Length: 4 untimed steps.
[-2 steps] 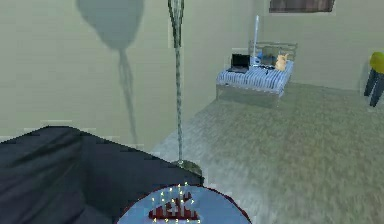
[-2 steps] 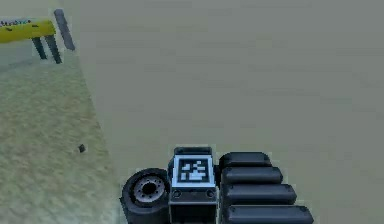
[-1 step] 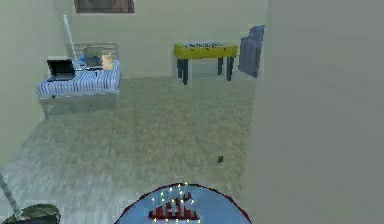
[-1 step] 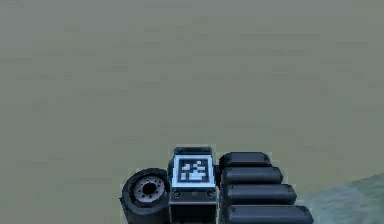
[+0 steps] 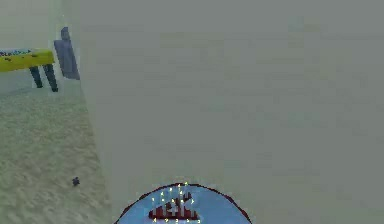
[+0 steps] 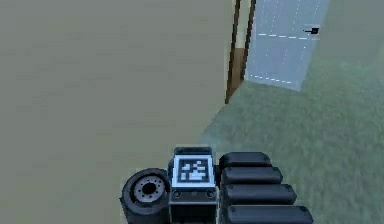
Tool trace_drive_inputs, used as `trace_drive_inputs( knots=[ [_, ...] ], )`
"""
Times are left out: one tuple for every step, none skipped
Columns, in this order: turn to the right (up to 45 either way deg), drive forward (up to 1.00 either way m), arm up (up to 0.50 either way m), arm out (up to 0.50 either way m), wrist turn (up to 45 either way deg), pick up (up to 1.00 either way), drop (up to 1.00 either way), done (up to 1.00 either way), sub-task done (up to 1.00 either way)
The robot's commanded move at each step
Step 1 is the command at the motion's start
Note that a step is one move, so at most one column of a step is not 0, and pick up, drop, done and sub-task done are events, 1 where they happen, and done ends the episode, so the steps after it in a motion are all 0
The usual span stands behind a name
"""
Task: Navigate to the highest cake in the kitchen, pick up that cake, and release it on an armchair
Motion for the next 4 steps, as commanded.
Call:
trace_drive_inputs(
  knots=[
    [45.0,0.0,0.0,0.0,0.0,0.0,0.0,0.0,0.0],
    [27.0,0.0,0.0,0.0,0.0,0.0,0.0,0.0,0.0],
    [3.0,0.0,0.0,0.0,0.0,0.0,0.0,0.0,0.0],
    [45.0,0.0,0.0,0.0,0.0,0.0,0.0,0.0,0.0]
  ],
)
